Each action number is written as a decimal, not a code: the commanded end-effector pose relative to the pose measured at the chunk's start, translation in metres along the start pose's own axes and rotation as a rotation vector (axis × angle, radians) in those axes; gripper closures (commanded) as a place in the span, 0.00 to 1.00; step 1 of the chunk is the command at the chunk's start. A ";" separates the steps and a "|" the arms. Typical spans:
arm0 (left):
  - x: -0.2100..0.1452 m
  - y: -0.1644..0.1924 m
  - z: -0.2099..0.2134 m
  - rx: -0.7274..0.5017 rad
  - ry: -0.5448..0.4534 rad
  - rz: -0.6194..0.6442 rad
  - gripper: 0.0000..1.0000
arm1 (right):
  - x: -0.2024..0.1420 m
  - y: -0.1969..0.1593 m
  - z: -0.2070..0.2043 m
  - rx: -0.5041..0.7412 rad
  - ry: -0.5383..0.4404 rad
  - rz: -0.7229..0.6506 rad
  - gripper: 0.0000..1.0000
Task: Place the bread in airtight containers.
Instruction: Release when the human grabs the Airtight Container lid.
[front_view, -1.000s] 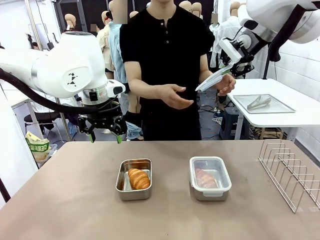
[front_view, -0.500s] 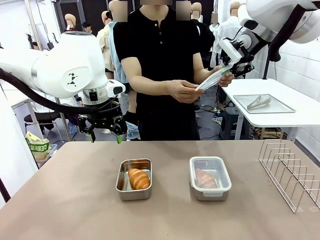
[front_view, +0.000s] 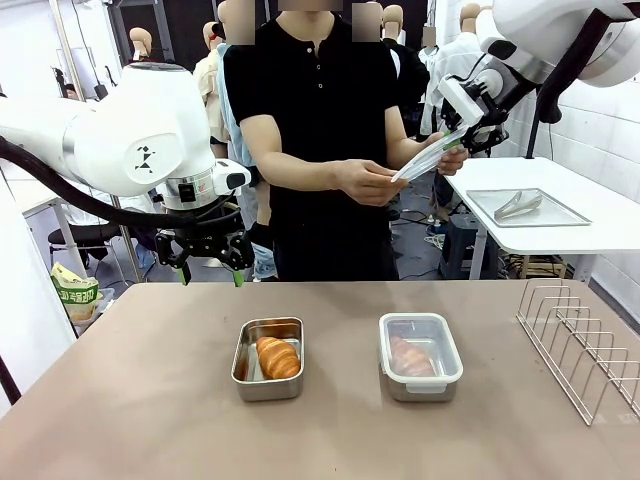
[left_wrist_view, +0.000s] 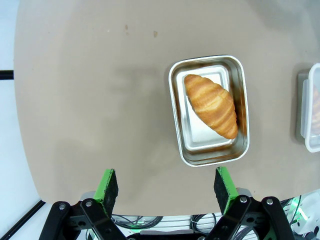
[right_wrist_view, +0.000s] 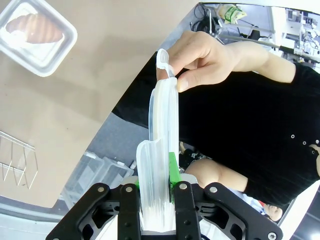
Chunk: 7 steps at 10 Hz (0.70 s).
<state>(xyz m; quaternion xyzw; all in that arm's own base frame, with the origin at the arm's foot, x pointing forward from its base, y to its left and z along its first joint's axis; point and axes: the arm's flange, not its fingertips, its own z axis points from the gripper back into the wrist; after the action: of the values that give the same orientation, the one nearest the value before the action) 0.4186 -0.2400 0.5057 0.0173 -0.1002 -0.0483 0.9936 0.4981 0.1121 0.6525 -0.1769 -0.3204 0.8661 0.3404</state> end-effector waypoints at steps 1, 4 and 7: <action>0.001 0.002 0.002 0.004 0.002 -0.003 0.00 | 0.001 0.000 0.002 -0.004 -0.003 0.000 1.00; 0.001 0.002 0.002 0.004 0.002 -0.003 0.00 | 0.001 0.000 0.002 -0.004 -0.003 0.000 1.00; 0.001 0.002 0.002 0.004 0.002 -0.003 0.00 | 0.000 0.000 0.000 0.000 -0.001 0.001 1.00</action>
<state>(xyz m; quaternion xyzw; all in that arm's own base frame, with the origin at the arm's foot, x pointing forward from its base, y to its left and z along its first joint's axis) 0.4186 -0.2400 0.5057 0.0173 -0.1002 -0.0483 0.9936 0.4980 0.1128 0.6523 -0.1765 -0.3201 0.8665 0.3399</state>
